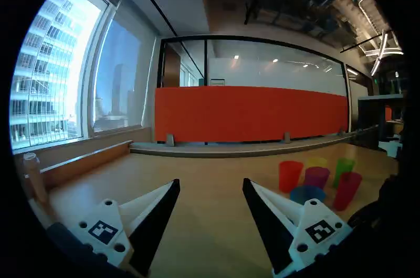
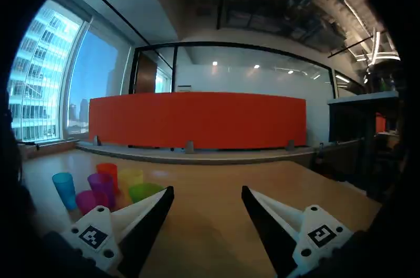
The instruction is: Pour water
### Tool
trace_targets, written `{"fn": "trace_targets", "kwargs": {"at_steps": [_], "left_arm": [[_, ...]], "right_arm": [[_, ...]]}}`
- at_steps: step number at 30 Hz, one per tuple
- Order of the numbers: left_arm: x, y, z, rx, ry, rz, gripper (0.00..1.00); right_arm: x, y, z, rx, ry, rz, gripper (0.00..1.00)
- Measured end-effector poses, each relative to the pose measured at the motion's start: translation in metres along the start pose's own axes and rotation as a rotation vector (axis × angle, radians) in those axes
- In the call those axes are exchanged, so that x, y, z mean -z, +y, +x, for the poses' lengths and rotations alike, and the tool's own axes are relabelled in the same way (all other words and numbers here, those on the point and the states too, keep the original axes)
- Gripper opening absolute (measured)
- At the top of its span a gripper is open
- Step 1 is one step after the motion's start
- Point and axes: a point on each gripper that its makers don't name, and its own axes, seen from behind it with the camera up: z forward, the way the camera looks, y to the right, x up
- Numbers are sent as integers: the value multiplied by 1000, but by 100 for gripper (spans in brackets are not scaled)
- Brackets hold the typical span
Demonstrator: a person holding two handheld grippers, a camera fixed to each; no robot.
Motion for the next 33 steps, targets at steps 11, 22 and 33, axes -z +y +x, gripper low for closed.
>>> {"fn": "trace_targets", "kwargs": {"at_steps": [11,22,33], "left_arm": [[-8,4,63,-11,10,-34,88],[-16,3,135,-35,15,-68,89],[-17,10,184,-42,18,-115,88]], "right_arm": [[-4,-13,43,25,-35,60,100],[-8,-20,117,-17,-44,110,100],[-15,-22,172,-14,-37,131,100]]}}
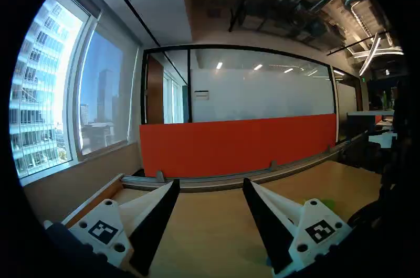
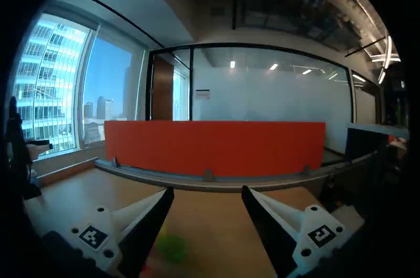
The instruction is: Pour water
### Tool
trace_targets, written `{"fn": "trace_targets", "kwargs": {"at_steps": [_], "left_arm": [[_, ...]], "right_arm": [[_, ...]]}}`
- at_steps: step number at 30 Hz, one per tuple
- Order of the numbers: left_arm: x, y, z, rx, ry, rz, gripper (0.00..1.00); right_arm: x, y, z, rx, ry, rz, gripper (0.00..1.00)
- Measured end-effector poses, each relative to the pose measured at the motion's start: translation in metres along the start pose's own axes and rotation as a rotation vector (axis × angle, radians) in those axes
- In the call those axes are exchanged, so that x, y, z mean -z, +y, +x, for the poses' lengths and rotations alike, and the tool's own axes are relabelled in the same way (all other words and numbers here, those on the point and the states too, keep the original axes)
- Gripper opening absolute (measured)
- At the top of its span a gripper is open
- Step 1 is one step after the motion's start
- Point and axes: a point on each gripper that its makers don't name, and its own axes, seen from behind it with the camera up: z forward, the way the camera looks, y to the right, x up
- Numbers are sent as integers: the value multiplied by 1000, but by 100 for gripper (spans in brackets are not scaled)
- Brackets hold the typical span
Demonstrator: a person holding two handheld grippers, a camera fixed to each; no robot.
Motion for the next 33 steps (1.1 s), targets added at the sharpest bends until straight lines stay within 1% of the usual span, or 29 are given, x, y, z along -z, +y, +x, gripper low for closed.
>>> {"fn": "trace_targets", "kwargs": {"at_steps": [2,5,8,12,17,23,26,29,33], "left_arm": [[0,2,1,4,-6,-11,88],[-1,9,0,1,-19,-42,89],[-3,19,2,-6,-17,-88,88],[-3,32,6,-13,-15,-152,88],[-4,47,10,-12,-20,-226,89],[-3,56,11,-6,-27,-289,89],[-2,61,12,5,-27,-323,88],[0,67,11,16,-31,-358,88],[4,76,11,19,-36,-399,89]], "right_arm": [[-2,-1,3,2,3,3,100],[-3,-5,3,-3,1,21,100],[-2,-11,3,-10,-6,52,100],[-2,-19,1,-15,-18,107,100],[1,-30,2,0,-26,180,100],[6,-46,7,14,-21,273,100],[10,-56,10,15,-18,335,100],[13,-63,12,11,-27,370,100],[14,-69,14,4,-43,401,100]]}}
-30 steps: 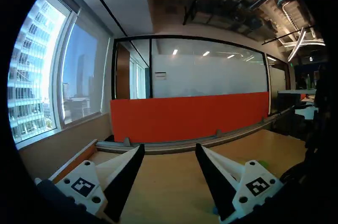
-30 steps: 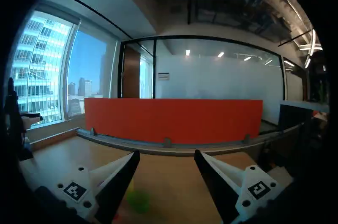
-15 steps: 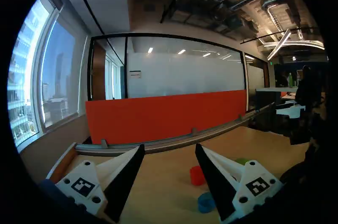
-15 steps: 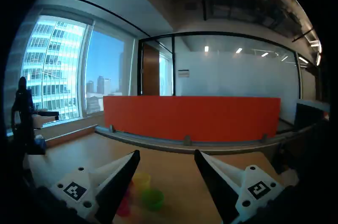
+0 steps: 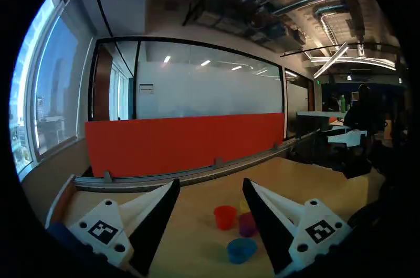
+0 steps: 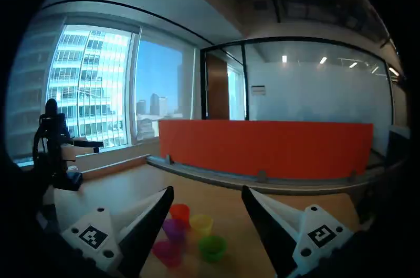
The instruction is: Pour water
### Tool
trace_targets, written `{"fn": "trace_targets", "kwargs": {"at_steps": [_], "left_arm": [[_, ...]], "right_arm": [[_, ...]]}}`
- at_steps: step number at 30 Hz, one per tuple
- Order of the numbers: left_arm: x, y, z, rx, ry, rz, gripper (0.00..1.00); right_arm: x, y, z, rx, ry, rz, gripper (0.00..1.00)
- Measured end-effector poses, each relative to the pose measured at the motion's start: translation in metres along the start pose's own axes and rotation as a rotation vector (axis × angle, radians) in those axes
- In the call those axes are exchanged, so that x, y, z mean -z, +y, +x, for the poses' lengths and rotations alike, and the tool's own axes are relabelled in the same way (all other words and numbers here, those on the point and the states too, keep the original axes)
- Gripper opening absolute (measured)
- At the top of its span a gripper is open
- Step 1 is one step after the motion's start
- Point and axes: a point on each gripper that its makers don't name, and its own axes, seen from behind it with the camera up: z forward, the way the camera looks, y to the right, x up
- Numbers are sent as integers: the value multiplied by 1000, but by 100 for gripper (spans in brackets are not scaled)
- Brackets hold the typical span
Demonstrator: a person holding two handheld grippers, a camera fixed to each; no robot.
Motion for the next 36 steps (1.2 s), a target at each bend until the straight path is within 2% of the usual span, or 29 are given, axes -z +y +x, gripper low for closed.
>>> {"fn": "trace_targets", "kwargs": {"at_steps": [11,20,26,36], "left_arm": [[4,19,-6,-27,-39,-70,89],[7,22,-30,-40,-101,-94,89],[7,29,-48,-42,-132,-118,88],[1,28,-74,-14,-168,-128,88]], "right_arm": [[-1,-10,-16,74,-96,53,100],[0,-8,-30,101,-153,77,100],[0,-3,-43,110,-187,81,100],[0,3,-66,114,-233,85,100]]}}
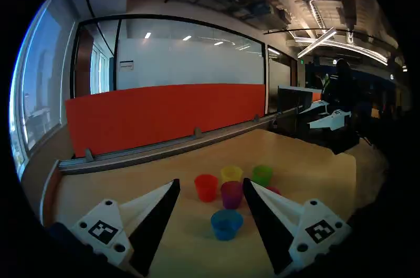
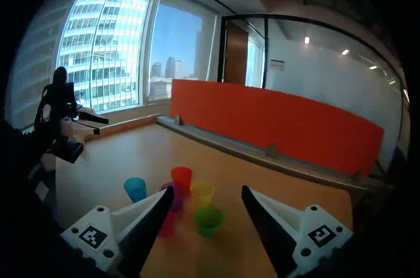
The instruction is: Pour water
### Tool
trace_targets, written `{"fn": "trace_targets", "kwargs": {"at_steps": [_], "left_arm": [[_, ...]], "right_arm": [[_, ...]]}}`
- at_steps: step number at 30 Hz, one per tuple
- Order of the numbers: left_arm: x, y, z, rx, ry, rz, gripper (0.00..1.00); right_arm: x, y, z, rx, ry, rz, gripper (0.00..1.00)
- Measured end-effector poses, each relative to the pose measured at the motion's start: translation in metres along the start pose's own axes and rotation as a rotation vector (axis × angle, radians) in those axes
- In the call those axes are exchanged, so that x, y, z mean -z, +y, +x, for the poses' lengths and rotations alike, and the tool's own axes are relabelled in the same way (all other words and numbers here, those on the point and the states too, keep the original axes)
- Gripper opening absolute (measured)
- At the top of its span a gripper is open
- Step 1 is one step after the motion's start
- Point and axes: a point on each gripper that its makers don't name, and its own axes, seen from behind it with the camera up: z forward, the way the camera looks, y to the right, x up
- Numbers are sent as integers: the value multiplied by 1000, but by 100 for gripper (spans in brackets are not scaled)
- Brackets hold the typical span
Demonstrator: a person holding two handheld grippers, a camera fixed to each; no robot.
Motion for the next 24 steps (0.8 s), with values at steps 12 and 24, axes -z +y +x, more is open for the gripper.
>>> {"fn": "trace_targets", "kwargs": {"at_steps": [12,24], "left_arm": [[-12,4,-39,1,-67,-29,88],[-30,13,-77,-24,-132,-66,89]], "right_arm": [[-12,2,-29,-3,-49,4,100],[-25,4,-62,-5,-105,2,100]]}}
